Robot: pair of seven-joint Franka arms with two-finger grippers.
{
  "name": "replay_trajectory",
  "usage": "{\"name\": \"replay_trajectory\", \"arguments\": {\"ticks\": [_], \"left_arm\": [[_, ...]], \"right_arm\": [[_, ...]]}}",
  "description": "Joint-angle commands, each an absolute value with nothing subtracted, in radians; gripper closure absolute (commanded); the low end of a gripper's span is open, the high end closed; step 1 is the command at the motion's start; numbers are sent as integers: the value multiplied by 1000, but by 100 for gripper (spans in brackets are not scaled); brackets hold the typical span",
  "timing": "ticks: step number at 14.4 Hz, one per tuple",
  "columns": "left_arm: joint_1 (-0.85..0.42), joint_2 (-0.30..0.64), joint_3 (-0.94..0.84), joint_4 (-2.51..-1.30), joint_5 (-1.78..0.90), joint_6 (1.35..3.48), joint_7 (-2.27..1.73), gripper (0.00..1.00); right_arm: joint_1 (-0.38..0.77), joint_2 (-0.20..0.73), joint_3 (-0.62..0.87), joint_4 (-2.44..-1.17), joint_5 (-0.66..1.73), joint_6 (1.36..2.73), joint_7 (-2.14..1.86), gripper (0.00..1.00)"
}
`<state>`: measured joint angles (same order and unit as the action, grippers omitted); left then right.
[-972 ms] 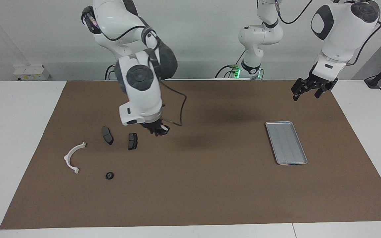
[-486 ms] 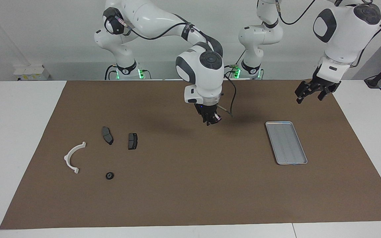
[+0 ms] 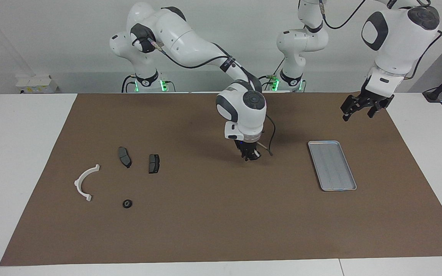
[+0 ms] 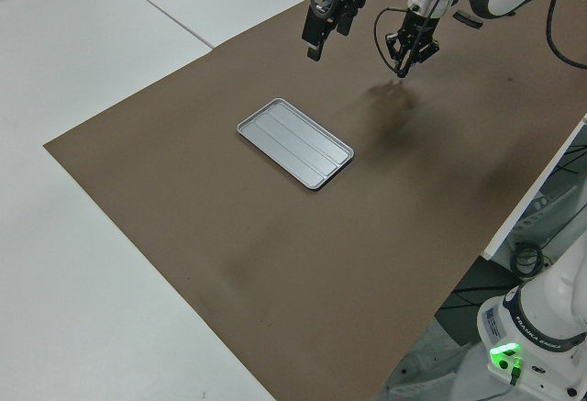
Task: Pick bearing gear from pile to tray
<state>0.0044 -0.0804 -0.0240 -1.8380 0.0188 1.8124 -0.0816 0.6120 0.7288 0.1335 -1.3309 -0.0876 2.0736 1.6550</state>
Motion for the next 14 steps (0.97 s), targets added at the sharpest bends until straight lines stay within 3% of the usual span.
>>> {"name": "replay_trajectory", "arguments": {"ticks": [1,4,5,6,7,8,11,14], "left_arm": [[-2,-126,-17,-1899,11,1850,-81,0],[-3,-136,-15,-1928,9,1871,-83,0],[0,-138,-15,-1930,9,1871,-80,0],[3,-141,-15,-1933,11,1868,-77,0],[3,-141,-15,-1934,11,1868,-78,0],[2,-141,-17,-1930,9,1865,-83,0],[-15,-137,-26,-1922,11,1858,-153,0],[-130,-126,-28,-1914,9,1861,-295,0]], "right_arm": [[612,707,135,-1402,-115,2135,1674,100],[611,706,135,-1436,-115,2166,1674,100],[609,704,135,-1436,-115,2164,1674,96],[606,701,135,-1430,-115,2154,1674,62],[604,696,133,-1421,-112,2132,1674,18],[604,699,132,-1404,-113,2082,1672,0],[536,698,135,-1275,-114,1900,1605,0],[421,649,141,-1180,-98,1732,1349,0]]}}
